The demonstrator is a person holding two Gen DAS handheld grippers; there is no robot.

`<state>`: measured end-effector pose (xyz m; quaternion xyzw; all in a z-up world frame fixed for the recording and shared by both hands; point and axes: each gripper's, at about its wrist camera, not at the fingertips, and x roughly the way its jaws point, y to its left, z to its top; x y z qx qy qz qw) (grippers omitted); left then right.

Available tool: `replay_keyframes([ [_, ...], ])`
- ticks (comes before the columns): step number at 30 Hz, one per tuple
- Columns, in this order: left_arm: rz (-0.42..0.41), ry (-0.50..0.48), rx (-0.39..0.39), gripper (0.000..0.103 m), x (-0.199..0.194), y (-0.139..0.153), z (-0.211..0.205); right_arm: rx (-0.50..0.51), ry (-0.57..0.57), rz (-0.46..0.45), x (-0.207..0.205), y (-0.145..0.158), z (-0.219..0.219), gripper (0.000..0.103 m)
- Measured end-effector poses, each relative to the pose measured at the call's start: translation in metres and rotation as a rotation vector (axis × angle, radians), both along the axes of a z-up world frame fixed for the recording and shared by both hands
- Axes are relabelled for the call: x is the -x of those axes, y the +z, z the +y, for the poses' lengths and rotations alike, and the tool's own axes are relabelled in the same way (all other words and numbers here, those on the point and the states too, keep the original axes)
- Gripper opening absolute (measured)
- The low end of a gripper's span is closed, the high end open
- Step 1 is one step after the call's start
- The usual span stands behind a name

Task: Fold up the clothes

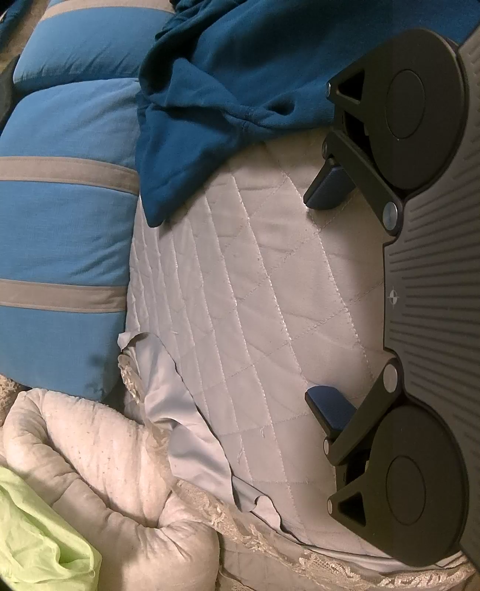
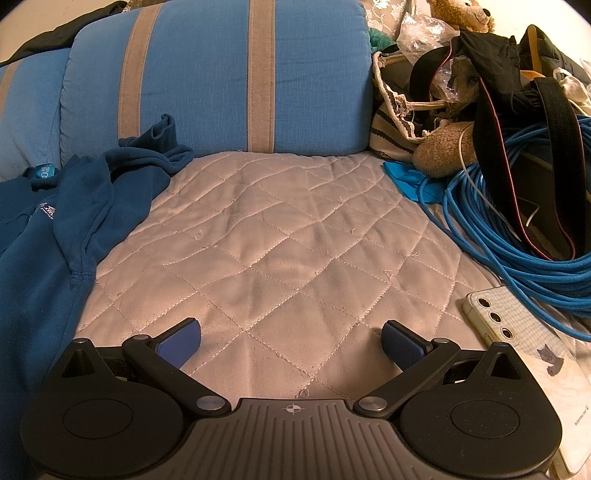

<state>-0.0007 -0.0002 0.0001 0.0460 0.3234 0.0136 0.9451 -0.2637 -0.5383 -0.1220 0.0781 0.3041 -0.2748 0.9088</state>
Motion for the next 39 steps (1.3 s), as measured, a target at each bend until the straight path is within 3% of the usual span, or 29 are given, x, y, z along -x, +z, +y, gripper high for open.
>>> replay_keyframes([
  [13, 0.034, -0.014, -0.006, 0.103, -0.003, 0.003, 0.001, 0.003, 0.001, -0.006, 0.001, 0.0, -0.001, 0.103],
  [25, 0.201, -0.061, 0.041, 0.103, -0.017, 0.021, 0.01, -0.013, 0.007, -0.003, 0.003, 0.001, -0.005, 0.103],
  [28, 0.184, -0.06, 0.083, 0.103, -0.006, 0.035, 0.013, -0.018, 0.013, -0.008, 0.004, 0.001, -0.006, 0.103],
  [39, 0.075, -0.218, 0.18, 0.103, 0.05, 0.106, -0.007, -0.044, 0.053, 0.034, -0.002, 0.011, -0.013, 0.103],
])
